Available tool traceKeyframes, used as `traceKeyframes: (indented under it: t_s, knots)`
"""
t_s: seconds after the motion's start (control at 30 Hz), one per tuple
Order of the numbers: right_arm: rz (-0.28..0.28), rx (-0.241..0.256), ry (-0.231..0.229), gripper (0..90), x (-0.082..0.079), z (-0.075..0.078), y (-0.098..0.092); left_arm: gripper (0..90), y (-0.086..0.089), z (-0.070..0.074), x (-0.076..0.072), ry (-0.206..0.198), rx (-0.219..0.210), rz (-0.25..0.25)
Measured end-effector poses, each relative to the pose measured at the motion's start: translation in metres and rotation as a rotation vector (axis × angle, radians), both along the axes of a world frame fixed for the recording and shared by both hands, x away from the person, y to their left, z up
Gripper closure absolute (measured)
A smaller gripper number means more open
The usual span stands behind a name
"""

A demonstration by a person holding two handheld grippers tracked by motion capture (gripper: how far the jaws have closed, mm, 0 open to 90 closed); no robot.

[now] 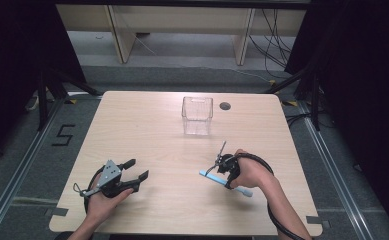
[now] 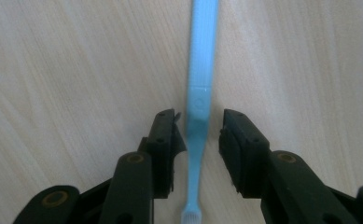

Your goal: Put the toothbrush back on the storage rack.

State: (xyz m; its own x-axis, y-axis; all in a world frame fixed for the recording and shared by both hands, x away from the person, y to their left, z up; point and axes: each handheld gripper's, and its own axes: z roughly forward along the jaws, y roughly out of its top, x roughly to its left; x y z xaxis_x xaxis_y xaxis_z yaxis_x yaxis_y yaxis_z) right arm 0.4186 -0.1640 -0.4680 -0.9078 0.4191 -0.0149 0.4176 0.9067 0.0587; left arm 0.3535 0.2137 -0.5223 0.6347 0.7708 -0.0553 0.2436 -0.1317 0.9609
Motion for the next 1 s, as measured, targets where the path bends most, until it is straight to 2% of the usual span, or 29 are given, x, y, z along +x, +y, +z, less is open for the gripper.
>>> traceKeyframes:
  t_s: [0.03,0.1,0.13,0.17,0.4,0.43,0.7,0.77,0.8,0.87,0.9,1.0]
  knots:
    - [0.016,0.001,0.003,68.1,0.001,-0.002,0.001,30.4,0.000,0.000,0.000,0.000,0.001,0.000]
    - [0.003,-0.002,0.013,69.0,0.000,-0.002,0.003,30.3,0.000,0.000,0.000,0.001,0.000,-0.001]
    - [0.015,0.001,0.012,69.4,0.001,-0.003,0.003,30.3,0.000,0.000,0.000,0.000,0.000,-0.002]
    - [0.017,-0.015,0.014,70.0,0.002,-0.002,0.005,30.3,0.000,0.000,0.000,-0.001,0.000,-0.001]
    - [0.016,-0.036,0.040,75.4,0.005,-0.007,0.008,30.3,0.000,0.000,0.000,-0.002,-0.001,-0.003]
    - [0.032,-0.043,0.033,76.1,0.007,-0.007,0.008,30.3,0.000,0.000,0.000,-0.002,-0.002,-0.002]
    - [0.056,-0.057,0.030,78.9,0.006,-0.007,0.009,30.1,0.000,0.000,0.000,0.001,0.002,-0.009]
    - [0.090,-0.048,0.023,79.1,0.006,-0.007,0.008,30.9,-0.001,0.000,0.000,0.001,0.007,-0.014]
    - [0.072,-0.048,0.015,79.1,0.004,-0.006,0.008,31.5,-0.001,0.000,0.000,0.001,0.012,-0.020]
    - [0.083,-0.041,0.013,79.1,0.004,-0.006,0.007,32.5,-0.003,0.000,0.000,0.000,0.018,-0.037]
    - [0.111,-0.033,0.014,79.1,0.003,-0.006,0.006,32.8,-0.006,0.000,-0.001,-0.002,0.023,-0.064]
    - [0.114,-0.028,0.013,79.1,0.000,-0.004,0.008,33.6,-0.010,0.003,-0.003,0.001,0.042,-0.087]
